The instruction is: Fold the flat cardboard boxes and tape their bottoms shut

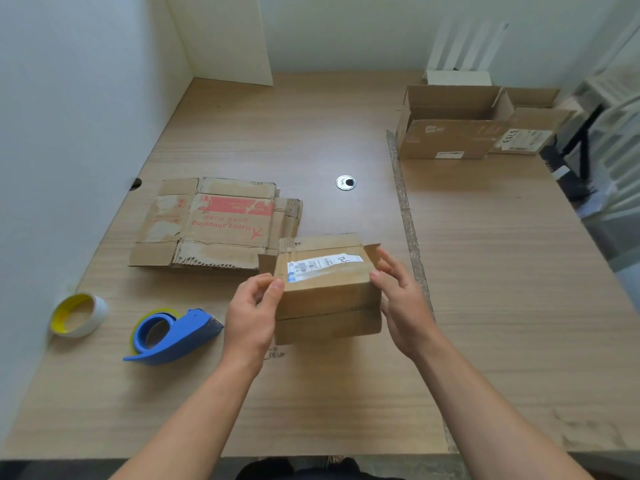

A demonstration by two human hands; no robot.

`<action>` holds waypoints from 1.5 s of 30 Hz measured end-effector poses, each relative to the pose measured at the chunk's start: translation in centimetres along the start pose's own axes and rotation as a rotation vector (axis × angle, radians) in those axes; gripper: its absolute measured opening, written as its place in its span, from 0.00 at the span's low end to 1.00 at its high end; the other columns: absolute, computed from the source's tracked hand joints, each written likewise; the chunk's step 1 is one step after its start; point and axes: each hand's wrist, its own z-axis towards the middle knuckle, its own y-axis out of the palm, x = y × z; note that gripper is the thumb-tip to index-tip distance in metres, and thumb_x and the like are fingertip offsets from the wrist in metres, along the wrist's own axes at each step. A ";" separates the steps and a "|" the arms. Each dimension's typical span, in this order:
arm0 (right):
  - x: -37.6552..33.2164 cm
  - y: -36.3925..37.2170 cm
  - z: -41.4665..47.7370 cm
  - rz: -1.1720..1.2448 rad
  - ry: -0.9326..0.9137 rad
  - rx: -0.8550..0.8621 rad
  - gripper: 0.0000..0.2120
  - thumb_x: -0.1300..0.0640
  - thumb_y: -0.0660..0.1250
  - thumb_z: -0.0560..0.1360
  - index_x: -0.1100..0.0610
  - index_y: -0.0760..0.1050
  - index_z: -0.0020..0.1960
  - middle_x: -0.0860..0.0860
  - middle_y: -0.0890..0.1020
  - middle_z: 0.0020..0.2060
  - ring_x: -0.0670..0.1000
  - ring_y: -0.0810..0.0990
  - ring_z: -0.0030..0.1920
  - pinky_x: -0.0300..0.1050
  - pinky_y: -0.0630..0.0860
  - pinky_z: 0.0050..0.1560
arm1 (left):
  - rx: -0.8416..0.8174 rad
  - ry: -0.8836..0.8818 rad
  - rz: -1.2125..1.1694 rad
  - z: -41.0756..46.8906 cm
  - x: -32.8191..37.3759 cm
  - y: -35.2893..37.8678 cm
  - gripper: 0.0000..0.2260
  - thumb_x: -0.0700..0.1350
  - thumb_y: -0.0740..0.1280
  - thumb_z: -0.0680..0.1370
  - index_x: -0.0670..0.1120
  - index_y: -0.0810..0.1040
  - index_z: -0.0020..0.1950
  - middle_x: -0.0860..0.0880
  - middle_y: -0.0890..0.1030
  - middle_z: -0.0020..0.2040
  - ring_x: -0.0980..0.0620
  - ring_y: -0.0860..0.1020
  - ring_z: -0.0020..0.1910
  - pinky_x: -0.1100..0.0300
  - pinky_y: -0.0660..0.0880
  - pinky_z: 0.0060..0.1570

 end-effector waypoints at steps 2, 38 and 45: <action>-0.4 -0.4 0.0 0.090 0.053 -0.033 0.26 0.56 0.66 0.80 0.44 0.66 0.76 0.45 0.68 0.72 0.41 0.74 0.65 0.50 0.67 0.73 | -0.042 -0.036 -0.048 0.0 0.2 0.0 0.10 0.46 0.67 0.80 0.52 0.79 0.61 0.52 0.78 0.62 0.59 0.77 0.60 0.55 0.73 0.65; 1.4 -2.1 -2.6 -0.274 -0.152 -0.123 0.22 0.45 0.64 0.75 0.32 0.67 0.67 0.43 0.76 0.62 0.45 0.80 0.60 0.58 0.75 0.66 | -0.359 0.052 0.192 1.2 -0.5 -3.0 0.33 0.61 0.70 0.72 0.51 0.69 0.74 0.57 0.72 0.71 0.59 0.72 0.68 0.52 0.73 0.67; 2.1 -1.9 -2.8 -0.260 -0.155 -0.142 0.23 0.58 0.65 0.81 0.36 0.66 0.70 0.33 0.76 0.63 0.44 0.77 0.65 0.46 0.76 0.65 | -0.139 0.173 0.703 4.4 3.2 -0.6 0.16 0.55 0.70 0.77 0.49 0.73 0.59 0.51 0.79 0.45 0.49 0.77 0.47 0.57 0.68 0.47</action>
